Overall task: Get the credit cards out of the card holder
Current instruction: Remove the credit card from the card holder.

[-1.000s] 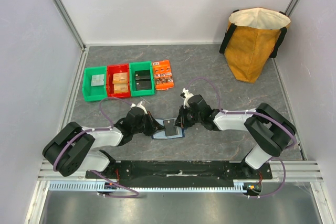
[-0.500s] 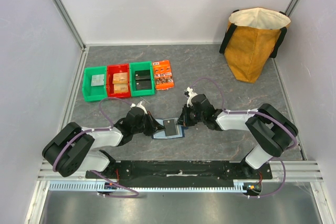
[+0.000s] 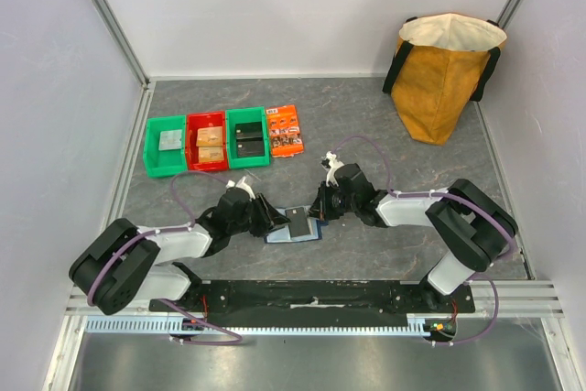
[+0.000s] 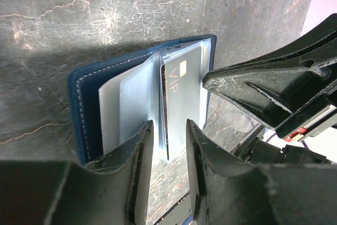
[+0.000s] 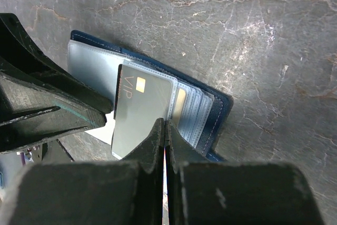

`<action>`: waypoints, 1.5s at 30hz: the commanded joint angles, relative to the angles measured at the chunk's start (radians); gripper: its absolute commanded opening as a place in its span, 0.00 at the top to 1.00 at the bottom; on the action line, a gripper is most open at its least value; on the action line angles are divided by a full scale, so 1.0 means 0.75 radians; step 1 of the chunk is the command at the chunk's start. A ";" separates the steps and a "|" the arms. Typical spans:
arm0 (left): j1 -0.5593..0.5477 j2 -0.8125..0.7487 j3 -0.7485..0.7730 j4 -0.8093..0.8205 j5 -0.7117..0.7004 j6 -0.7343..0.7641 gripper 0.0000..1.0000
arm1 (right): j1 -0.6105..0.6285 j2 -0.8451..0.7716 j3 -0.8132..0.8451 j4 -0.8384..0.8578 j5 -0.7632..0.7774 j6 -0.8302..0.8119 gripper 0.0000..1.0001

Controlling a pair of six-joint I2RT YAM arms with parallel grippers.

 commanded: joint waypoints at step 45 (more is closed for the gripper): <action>0.124 0.214 -0.127 0.478 0.126 -0.175 0.98 | -0.004 0.113 -0.039 -0.233 0.072 -0.094 1.00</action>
